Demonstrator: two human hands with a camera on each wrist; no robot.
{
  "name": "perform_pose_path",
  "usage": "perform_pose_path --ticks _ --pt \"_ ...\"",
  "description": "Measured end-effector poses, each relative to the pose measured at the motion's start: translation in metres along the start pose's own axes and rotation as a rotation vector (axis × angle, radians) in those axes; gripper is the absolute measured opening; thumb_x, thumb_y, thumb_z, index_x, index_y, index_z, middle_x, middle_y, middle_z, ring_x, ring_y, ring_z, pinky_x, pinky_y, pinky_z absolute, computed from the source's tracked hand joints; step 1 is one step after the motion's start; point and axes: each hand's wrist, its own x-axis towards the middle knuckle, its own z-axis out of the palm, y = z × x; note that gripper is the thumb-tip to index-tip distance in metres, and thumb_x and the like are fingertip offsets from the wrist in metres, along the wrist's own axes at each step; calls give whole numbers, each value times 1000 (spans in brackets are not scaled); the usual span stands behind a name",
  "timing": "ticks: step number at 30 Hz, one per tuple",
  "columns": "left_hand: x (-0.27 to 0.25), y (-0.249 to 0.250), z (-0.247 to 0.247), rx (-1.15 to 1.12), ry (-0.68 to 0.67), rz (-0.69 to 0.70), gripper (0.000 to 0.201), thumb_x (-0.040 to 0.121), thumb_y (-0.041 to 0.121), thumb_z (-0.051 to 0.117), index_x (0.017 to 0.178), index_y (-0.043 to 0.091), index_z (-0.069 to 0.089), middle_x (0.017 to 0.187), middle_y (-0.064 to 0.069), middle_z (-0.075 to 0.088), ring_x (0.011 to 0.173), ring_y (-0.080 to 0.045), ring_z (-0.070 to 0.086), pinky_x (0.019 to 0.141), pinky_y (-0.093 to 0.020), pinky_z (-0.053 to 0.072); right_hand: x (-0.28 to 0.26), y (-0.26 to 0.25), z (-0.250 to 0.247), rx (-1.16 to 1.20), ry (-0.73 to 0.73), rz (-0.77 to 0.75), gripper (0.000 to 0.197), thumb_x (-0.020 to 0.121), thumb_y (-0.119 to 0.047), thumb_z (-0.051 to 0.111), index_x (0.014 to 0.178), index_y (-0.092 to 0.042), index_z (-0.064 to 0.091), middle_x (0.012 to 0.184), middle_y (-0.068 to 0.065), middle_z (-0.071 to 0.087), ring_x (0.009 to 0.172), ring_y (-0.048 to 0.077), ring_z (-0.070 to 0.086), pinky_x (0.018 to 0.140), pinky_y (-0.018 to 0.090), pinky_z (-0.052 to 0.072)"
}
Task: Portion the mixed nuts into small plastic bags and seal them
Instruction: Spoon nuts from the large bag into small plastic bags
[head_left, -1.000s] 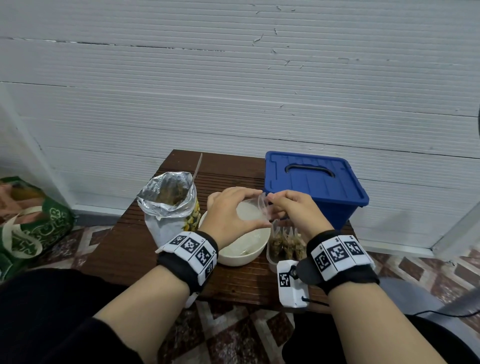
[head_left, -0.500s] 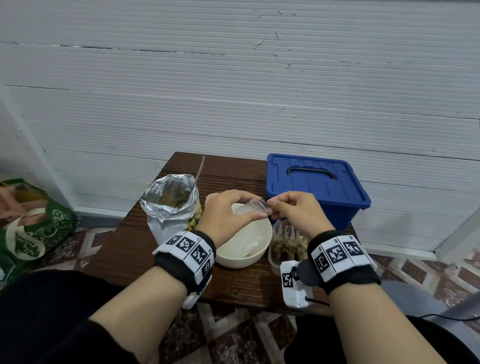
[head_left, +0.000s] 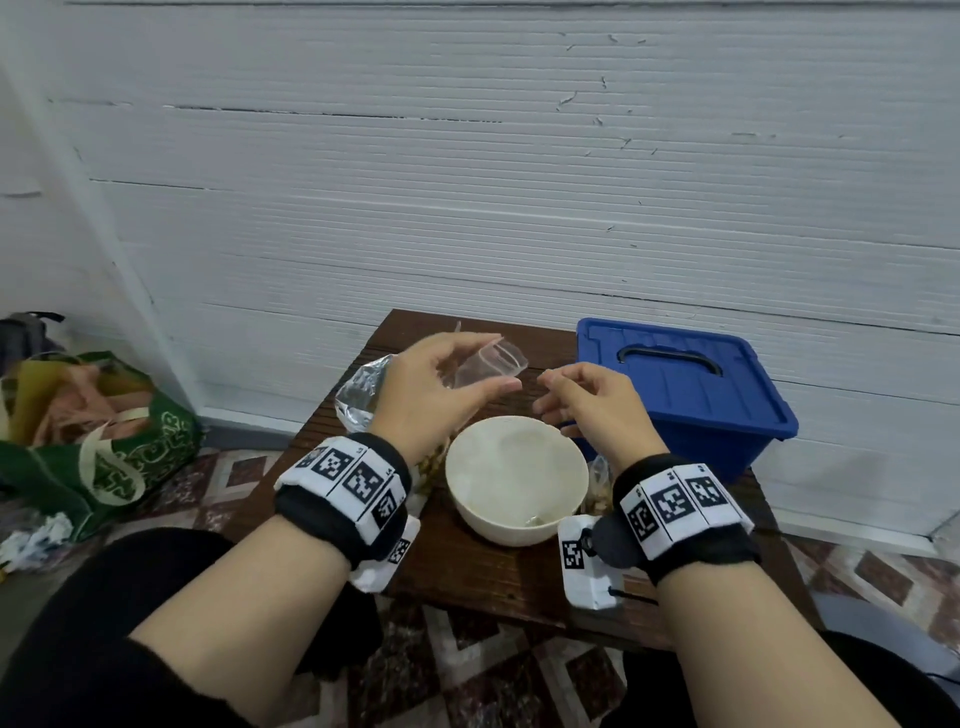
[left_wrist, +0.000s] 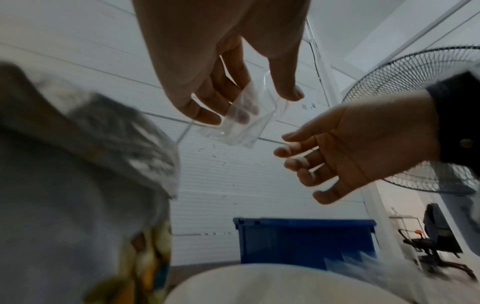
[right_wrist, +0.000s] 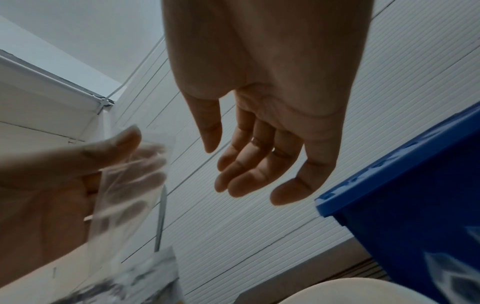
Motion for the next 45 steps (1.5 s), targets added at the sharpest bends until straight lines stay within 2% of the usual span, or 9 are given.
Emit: perform_pose_path --ticks 5,8,13,16,21,26,32,38,45 --pt "15 -7 -48 56 135 -43 44 67 27 85 109 23 70 100 16 65 88 18 55 74 0 40 2 -9 25 -28 -13 -74 12 93 -27 59 90 -18 66 81 4 73 60 2 61 61 18 44" --pt "22 -23 -72 136 178 -97 46 67 34 84 109 29 68 102 16 65 97 6 57 77 -2 39 2 -12 37 -32 -25 -113 10 93 -26 60 95 -19 67 86 5 71 64 1 60 55 9 42" --pt "28 -56 -89 182 184 -194 46 66 37 85 107 25 70 104 8 68 101 -5 59 78 -3 38 9 -13 63 -91 -27 -161 17 90 -33 63 105 -25 64 86 0 67 86 17 66 81 33 52" --pt "30 -69 -90 142 128 -246 43 64 36 86 102 26 70 99 11 69 95 -1 62 91 -22 50 13 -17 77 -113 -21 -162 33 89 -37 64 117 -20 63 82 -9 60 93 18 64 93 41 51" --pt "29 -80 -90 160 12 -268 29 64 39 84 82 42 62 89 20 65 89 1 61 89 -24 51 24 -24 86 -197 36 -198 41 89 -40 63 122 -17 62 76 -13 56 74 -1 53 70 14 42" --pt "28 -87 -86 151 -30 -243 35 65 40 84 94 37 66 95 17 69 94 -2 64 89 -23 51 31 -25 91 -301 73 -307 18 92 -35 61 94 -18 66 71 -13 55 65 -3 49 59 2 36" --pt "26 -84 -82 175 -39 -212 36 68 35 84 97 36 64 91 25 63 81 21 55 74 -1 42 32 -20 93 -428 148 -547 15 96 -22 55 91 -14 67 76 -5 65 68 10 56 64 22 37" --pt "24 -84 -82 159 -19 -186 38 69 33 84 102 28 66 92 23 64 82 20 56 73 0 41 29 -16 100 -731 70 -872 17 93 -20 49 90 -16 66 70 -2 59 68 24 53 65 37 38" --pt "23 -84 -83 155 -8 -193 37 70 34 83 102 30 65 88 23 63 79 21 56 69 0 41 31 -10 103 -399 43 -596 22 96 -23 51 86 -10 67 76 3 67 75 21 62 71 42 49"
